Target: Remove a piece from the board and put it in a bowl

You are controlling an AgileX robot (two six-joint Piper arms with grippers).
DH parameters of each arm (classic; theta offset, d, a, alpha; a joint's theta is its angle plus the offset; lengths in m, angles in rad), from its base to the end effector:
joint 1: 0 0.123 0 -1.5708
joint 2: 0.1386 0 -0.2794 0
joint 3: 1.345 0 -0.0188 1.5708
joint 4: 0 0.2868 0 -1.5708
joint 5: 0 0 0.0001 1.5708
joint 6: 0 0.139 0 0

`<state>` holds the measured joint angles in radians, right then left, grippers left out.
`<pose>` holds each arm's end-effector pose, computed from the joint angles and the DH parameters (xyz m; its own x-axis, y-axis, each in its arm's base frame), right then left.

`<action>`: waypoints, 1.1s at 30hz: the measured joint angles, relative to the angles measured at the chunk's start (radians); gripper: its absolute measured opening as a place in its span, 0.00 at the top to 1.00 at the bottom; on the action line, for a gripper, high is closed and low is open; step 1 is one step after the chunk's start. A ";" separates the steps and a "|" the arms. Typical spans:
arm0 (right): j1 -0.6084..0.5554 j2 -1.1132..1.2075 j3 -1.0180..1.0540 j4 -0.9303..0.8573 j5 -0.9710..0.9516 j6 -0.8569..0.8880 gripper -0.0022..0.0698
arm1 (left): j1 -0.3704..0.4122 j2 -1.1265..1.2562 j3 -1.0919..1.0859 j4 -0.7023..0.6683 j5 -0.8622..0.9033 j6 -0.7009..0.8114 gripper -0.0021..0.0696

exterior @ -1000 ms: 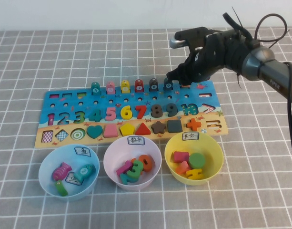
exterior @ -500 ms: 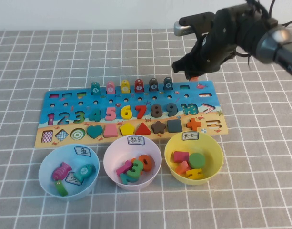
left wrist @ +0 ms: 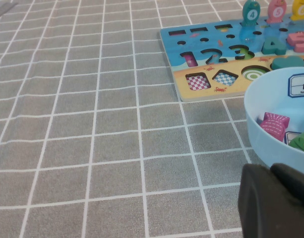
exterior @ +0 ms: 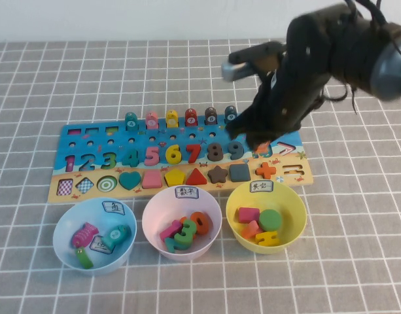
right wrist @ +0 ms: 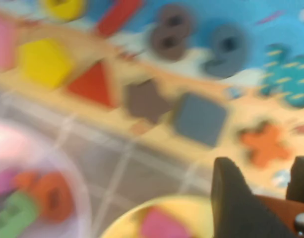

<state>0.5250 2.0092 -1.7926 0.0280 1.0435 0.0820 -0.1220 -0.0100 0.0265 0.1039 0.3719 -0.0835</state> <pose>0.4249 0.2500 0.2107 -0.8428 -0.3773 -0.3837 -0.4303 0.9007 0.0594 0.1400 -0.0119 0.1568 -0.2916 0.0492 -0.9553 0.0898 0.9957 0.0239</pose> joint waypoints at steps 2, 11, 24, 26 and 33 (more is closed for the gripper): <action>0.039 -0.067 0.101 0.018 -0.062 0.000 0.69 | 0.000 0.000 0.000 0.000 0.000 0.000 0.97; 0.248 -0.170 0.243 0.104 -0.120 0.013 0.69 | 0.000 0.000 0.000 0.000 0.000 0.000 0.97; 0.394 -0.057 0.095 0.126 -0.127 0.100 0.69 | 0.000 0.000 0.000 0.000 0.000 0.000 0.97; 0.406 -0.013 0.035 0.126 -0.100 0.126 0.69 | 0.000 0.000 0.000 0.000 0.000 0.000 0.97; 0.441 0.130 -0.163 0.126 -0.017 0.153 0.69 | 0.000 0.000 0.000 0.000 0.000 0.000 0.97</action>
<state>0.9664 2.1390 -1.9553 0.1539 1.0268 0.2348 -0.1220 -0.0100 0.0265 0.1039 0.3719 -0.0835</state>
